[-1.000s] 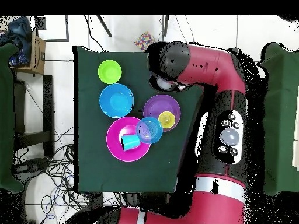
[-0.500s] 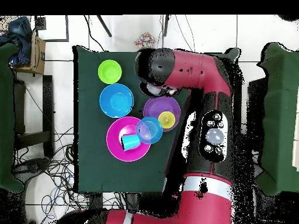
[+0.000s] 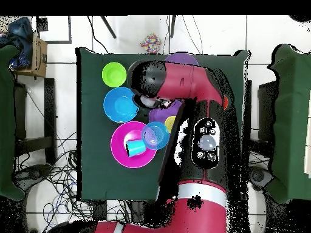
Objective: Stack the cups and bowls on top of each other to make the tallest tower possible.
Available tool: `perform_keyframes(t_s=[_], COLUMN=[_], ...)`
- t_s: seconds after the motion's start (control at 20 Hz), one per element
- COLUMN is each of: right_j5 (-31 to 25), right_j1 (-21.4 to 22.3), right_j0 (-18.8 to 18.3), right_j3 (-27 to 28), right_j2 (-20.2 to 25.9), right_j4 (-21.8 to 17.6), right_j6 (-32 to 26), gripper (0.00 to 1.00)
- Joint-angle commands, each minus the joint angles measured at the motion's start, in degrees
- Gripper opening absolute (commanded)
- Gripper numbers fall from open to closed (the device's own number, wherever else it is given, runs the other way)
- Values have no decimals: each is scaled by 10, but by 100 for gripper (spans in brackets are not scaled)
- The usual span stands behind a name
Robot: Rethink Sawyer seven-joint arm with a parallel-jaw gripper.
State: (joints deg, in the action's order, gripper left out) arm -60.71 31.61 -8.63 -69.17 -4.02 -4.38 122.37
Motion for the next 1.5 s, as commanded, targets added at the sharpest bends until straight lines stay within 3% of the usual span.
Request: perform_keyframes(t_s=[0.05,1.0,1.5], right_j5=[44,73,94], right_j1=[14,17,-28], right_j0=[15,33,54], right_j3=[-95,-121,-92], right_j2=[21,0,-17], right_j4=[10,12,8], right_j6=[65,85,99], gripper=[100,100,100])
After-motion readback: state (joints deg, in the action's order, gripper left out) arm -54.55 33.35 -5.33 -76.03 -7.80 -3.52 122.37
